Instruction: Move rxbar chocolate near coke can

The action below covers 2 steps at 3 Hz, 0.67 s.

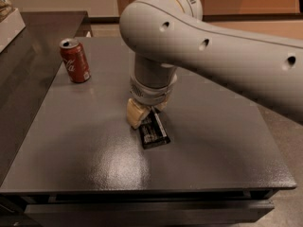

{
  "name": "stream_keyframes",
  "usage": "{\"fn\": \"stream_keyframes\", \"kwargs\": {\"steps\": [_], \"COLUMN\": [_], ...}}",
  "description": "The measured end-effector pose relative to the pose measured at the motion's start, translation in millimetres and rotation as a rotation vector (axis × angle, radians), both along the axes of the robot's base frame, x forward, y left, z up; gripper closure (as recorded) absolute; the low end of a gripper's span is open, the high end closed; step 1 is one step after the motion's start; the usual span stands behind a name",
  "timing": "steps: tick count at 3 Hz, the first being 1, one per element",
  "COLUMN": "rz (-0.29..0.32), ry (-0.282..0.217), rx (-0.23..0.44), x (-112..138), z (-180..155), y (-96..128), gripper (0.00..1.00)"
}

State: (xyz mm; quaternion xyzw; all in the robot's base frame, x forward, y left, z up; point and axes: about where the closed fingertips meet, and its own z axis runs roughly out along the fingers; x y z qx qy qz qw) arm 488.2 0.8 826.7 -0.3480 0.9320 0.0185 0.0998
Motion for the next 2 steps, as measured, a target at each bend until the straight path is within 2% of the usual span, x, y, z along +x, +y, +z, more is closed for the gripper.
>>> {"fn": "stream_keyframes", "kwargs": {"steps": [1,2], "rz": [0.000,0.031], "ry": [0.000,-0.044], "rx": [0.000,0.010], "x": [0.0,8.2], "z": [6.3,24.5], "y": [0.1,8.3], "gripper": [0.85,1.00]}}
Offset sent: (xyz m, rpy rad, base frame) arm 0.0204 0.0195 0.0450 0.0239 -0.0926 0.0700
